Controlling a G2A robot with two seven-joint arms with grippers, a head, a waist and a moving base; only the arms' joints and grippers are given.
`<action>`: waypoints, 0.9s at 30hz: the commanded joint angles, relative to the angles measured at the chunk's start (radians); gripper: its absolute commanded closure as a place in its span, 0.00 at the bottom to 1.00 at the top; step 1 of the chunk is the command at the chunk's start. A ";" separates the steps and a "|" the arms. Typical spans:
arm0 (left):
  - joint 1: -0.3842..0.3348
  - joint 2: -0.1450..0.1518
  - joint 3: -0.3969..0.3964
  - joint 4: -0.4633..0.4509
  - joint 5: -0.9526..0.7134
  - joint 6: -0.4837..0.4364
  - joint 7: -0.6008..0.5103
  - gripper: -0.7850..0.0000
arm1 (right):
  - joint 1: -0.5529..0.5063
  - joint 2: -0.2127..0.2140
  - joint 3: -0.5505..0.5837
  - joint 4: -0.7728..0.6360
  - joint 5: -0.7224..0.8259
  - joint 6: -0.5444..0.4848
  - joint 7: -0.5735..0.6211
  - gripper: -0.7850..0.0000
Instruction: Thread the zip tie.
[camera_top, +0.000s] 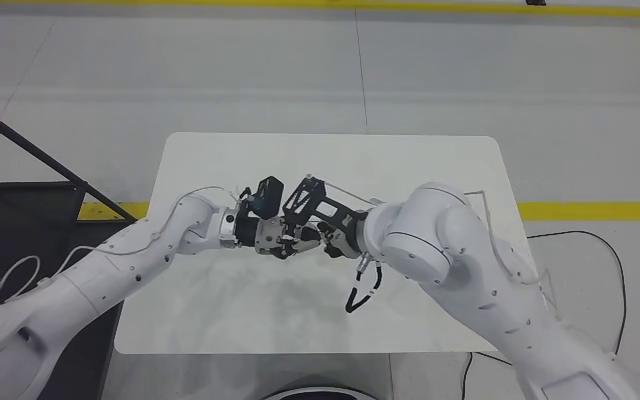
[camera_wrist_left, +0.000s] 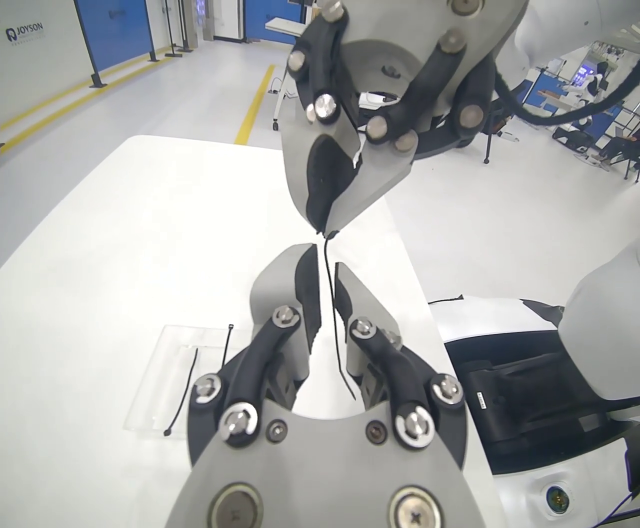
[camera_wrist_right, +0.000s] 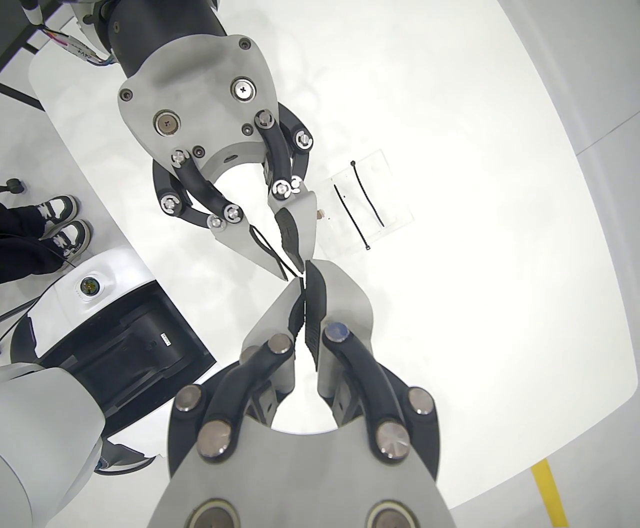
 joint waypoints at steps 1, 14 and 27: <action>0.000 -0.002 0.001 -0.001 0.000 0.000 0.001 1.00 | 0.001 -0.001 -0.001 0.001 0.000 0.000 0.001 1.00; 0.003 -0.006 -0.014 0.017 0.002 0.000 0.049 1.00 | -0.036 0.007 0.039 -0.035 -0.006 0.006 -0.023 0.07; 0.063 -0.011 -0.119 0.035 -0.009 0.000 0.258 1.00 | -0.261 0.054 0.186 -0.176 -0.035 -0.067 -0.176 0.00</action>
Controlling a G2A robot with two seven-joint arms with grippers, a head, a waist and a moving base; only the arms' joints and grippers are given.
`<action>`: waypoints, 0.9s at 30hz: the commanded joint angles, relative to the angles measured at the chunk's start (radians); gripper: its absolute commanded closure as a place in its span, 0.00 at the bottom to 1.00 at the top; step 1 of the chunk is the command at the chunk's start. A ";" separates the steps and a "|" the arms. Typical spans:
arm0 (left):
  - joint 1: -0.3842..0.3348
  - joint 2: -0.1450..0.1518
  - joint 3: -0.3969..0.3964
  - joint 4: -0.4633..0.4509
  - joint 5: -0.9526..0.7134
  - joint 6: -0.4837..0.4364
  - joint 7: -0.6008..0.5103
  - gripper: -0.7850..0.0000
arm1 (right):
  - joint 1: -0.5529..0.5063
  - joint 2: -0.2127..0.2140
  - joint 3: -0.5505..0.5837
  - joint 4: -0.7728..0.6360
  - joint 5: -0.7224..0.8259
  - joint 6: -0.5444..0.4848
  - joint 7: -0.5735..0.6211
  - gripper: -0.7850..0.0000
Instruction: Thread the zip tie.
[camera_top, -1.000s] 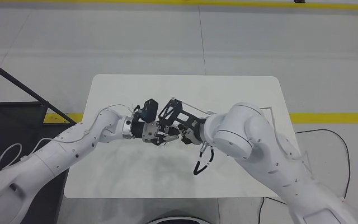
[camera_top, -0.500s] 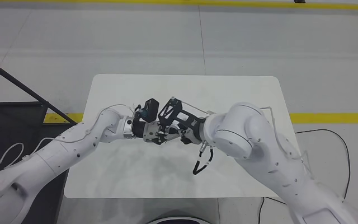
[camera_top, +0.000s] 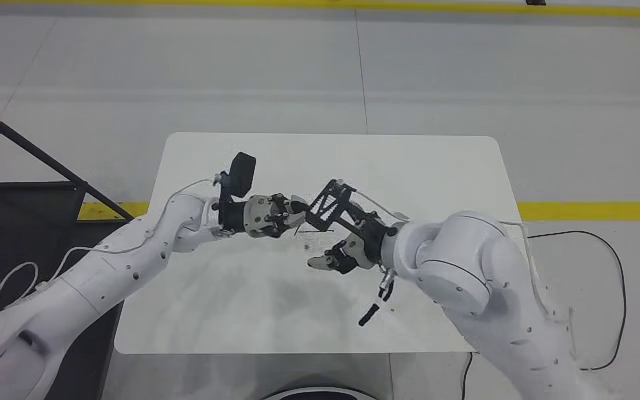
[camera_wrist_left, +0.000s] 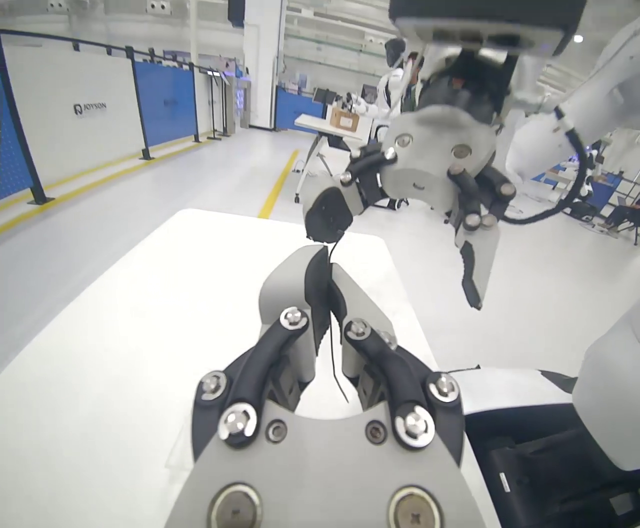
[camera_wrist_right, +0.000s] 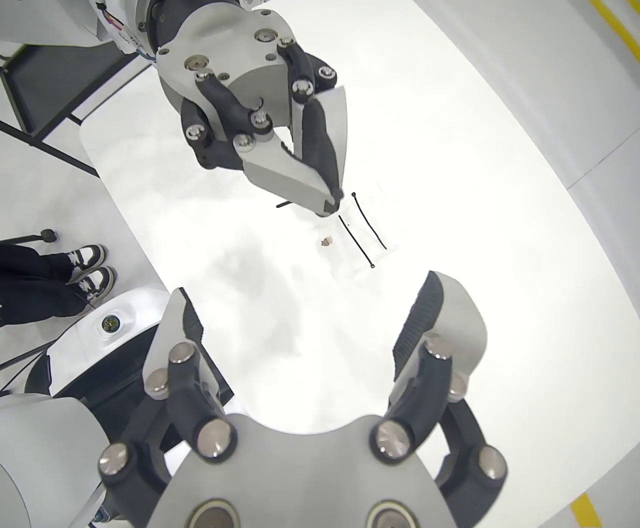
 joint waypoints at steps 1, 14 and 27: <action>0.005 -0.004 -0.014 0.005 -0.003 0.000 0.014 1.00 | -0.030 0.004 0.007 -0.005 -0.009 -0.016 -0.024 0.00; 0.005 -0.004 -0.014 0.005 -0.003 0.000 0.014 1.00 | -0.036 0.005 0.009 -0.004 -0.011 -0.020 -0.029 0.00; 0.071 -0.027 -0.102 -0.049 -0.092 0.000 0.025 1.00 | -0.140 0.015 0.047 0.039 0.100 -0.143 -0.249 0.00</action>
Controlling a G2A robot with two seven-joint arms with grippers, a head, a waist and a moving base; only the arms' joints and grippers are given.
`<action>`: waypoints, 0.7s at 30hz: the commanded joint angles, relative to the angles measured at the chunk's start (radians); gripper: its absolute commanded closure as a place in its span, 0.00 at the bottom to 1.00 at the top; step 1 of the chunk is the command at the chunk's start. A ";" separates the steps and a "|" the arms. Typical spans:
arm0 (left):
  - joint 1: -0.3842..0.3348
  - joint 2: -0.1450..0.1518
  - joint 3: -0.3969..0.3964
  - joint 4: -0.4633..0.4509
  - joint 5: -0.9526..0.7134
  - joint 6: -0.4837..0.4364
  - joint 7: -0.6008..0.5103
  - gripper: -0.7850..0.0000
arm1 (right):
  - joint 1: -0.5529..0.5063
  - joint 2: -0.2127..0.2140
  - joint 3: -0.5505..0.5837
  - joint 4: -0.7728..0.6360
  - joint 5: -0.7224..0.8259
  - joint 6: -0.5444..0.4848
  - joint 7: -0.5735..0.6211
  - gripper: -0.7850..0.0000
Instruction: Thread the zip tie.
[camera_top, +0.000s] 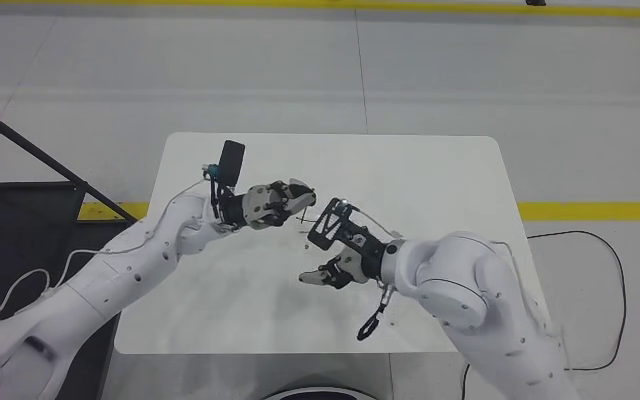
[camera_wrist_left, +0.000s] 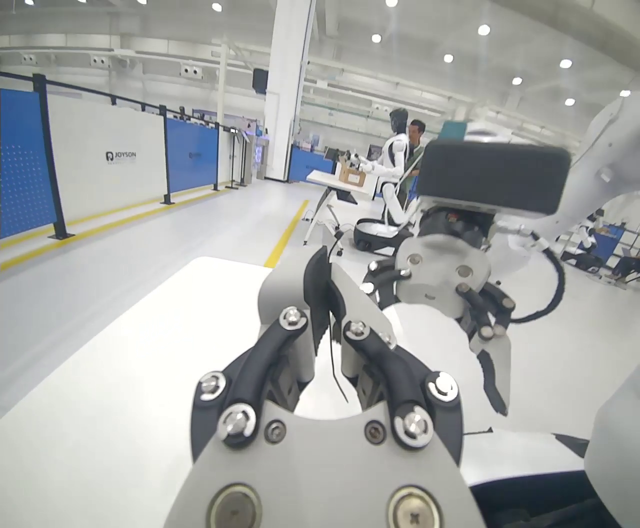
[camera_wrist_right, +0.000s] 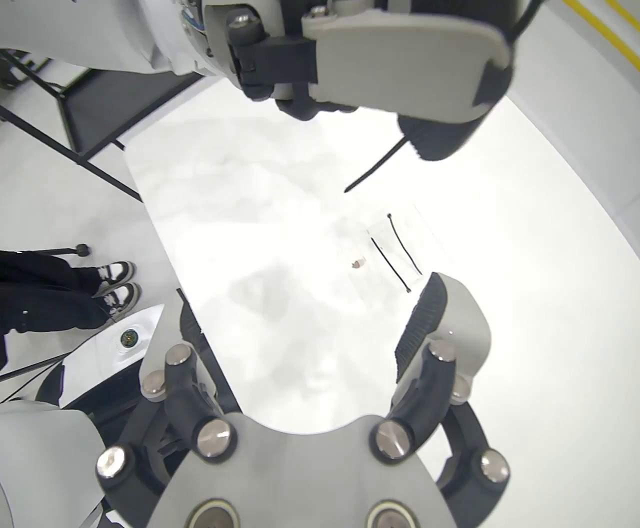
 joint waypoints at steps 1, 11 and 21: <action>0.014 -0.006 -0.012 -0.002 0.007 -0.005 0.018 1.00 | -0.019 0.000 0.012 0.023 0.062 -0.025 -0.065 0.00; 0.021 -0.010 -0.014 -0.003 0.024 -0.005 0.015 1.00 | -0.022 0.000 0.016 0.034 0.081 -0.037 -0.074 0.00; 0.077 -0.021 -0.053 -0.049 -0.029 -0.005 -0.032 1.00 | -0.040 -0.001 0.032 0.113 0.180 -0.139 -0.232 0.00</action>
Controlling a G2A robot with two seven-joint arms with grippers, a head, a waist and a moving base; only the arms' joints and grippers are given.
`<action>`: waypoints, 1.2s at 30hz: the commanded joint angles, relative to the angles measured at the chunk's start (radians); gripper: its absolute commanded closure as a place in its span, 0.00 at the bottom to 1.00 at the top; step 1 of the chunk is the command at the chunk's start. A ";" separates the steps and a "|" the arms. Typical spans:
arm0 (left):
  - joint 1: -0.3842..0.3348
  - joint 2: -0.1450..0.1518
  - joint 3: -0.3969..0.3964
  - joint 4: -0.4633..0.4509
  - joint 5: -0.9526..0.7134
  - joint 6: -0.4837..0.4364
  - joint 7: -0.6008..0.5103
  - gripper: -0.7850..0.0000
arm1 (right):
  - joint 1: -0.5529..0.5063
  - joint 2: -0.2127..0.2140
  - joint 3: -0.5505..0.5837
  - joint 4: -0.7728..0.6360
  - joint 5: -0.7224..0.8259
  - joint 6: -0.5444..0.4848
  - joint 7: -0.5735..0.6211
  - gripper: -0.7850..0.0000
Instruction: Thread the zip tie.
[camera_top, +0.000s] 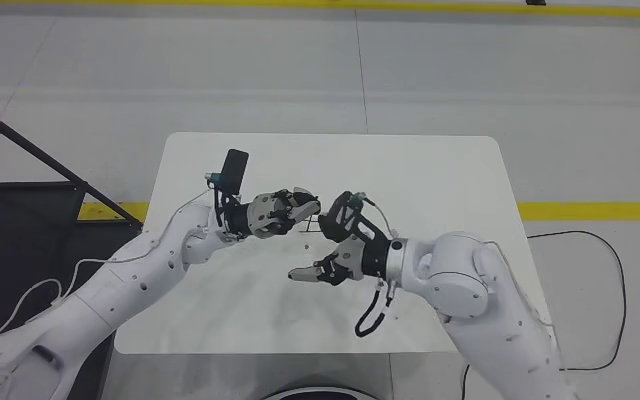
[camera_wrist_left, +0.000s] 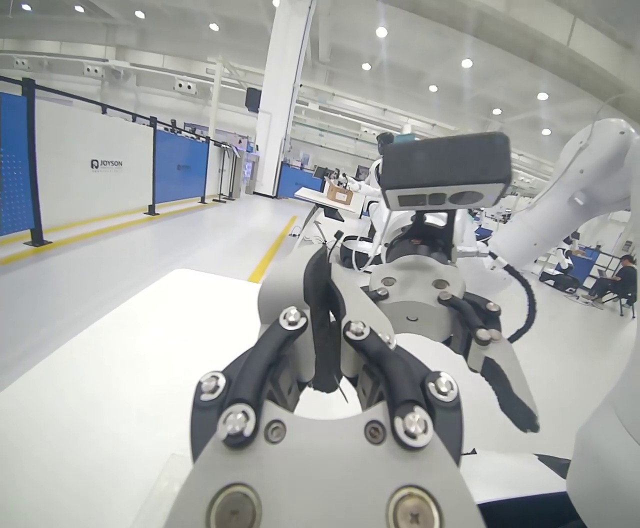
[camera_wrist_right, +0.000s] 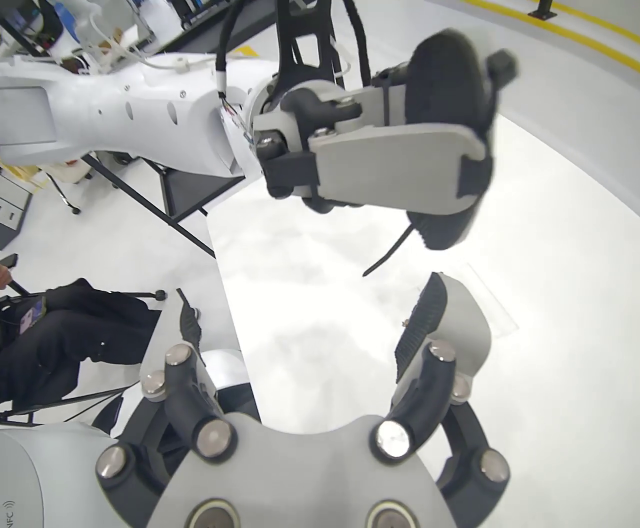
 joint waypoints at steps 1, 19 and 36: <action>0.010 -0.004 -0.005 -0.010 -0.009 0.001 0.002 1.00 | 0.001 0.000 0.001 0.020 0.024 -0.021 -0.017 0.03; 0.024 -0.030 -0.025 -0.001 -0.008 0.001 0.003 1.00 | 0.010 0.004 0.023 0.113 0.134 -0.099 -0.093 0.78; 0.030 -0.033 -0.035 -0.001 0.003 0.001 0.014 1.00 | 0.019 0.011 0.027 0.131 0.199 -0.079 -0.059 0.77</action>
